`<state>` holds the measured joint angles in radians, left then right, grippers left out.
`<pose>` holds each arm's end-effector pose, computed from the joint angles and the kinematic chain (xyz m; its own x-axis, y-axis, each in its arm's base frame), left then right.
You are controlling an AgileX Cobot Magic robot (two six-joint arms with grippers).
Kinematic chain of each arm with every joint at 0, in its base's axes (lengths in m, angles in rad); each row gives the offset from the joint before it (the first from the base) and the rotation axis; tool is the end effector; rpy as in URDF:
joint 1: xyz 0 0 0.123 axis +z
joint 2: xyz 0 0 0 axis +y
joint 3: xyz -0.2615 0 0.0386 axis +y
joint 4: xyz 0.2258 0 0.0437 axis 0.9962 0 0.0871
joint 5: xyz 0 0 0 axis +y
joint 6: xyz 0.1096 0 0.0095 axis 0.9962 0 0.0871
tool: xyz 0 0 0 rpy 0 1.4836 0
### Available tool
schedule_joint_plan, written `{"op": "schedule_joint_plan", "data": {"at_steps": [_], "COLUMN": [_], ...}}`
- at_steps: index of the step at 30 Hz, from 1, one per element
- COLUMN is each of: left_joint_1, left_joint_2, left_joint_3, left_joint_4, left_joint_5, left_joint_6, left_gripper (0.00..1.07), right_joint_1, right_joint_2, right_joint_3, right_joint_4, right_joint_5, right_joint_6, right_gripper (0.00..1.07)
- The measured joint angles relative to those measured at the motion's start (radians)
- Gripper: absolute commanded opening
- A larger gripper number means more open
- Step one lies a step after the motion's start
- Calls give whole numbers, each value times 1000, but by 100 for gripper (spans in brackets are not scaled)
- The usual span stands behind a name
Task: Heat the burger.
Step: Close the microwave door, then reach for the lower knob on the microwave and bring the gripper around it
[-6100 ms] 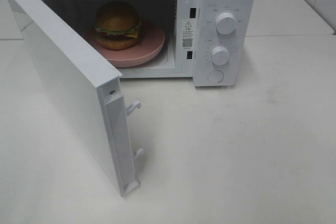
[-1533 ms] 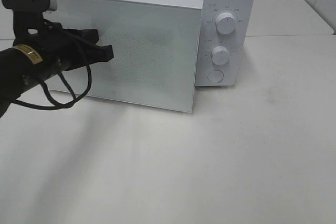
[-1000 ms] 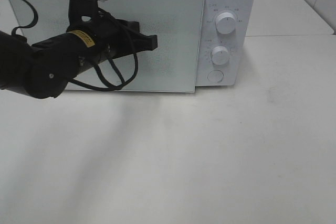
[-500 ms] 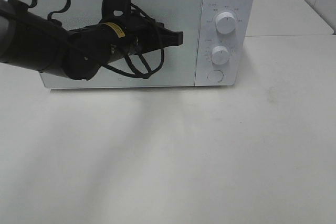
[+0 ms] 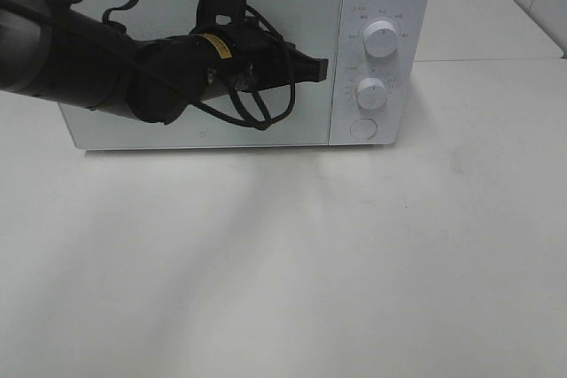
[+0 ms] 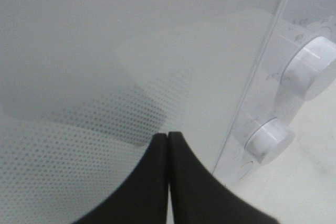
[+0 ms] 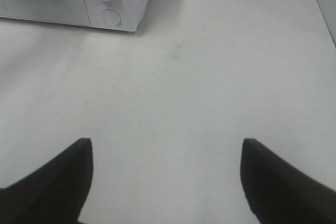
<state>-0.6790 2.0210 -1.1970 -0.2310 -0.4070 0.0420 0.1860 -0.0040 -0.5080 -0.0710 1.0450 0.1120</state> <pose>0.3465 -0.2669 0.1691 -0.3503 0.0653 -0.9343 0.5068 0.8522 -0.1305 0.0139 -0.0043 0.2620 -0.4315 -0.0038 -0.9021 -0.0975 0.9943 0.0425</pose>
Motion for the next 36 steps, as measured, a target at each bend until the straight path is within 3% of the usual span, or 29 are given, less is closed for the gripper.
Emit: {"op": "schedule_joint_plan", "data": {"at_steps": [11,15,19,20,21,24,26,27,29,36], "left_joint_1": [-1,-10,-11,-11,-11,-11,-11,-11,-11,-11], "left_joint_2": [-95,-139,-179,-191,-213,-225,-267,-267,-297,-368], "left_joint_3": [95,128,131,132,132,132,132,132,132,132], "left_joint_4": [-63,-67,-67,-67,-67,-67,-67,-67,-67,-11], "left_joint_5": [-12,127,257,288,357,387,515,515,603,761], "left_joint_6": [3,9,23,23,25,25,26,26,26,26], "left_gripper": [0,0,6,13,26,34,81,81,102,101], "right_joint_1": [0,0,0,0,0,0,0,0,0,0], "right_joint_2": [0,0,0,0,0,0,0,0,0,0], "right_joint_3": [0,0,0,0,0,0,0,0,0,0], "right_joint_4": [0,0,0,0,0,0,0,0,0,0], "right_joint_5": [0,0,0,0,0,0,0,0,0,0], "right_joint_6": [0,0,0,0,0,0,0,0,0,0], "right_gripper": [75,75,75,75,75,75,75,75,75,75]}}
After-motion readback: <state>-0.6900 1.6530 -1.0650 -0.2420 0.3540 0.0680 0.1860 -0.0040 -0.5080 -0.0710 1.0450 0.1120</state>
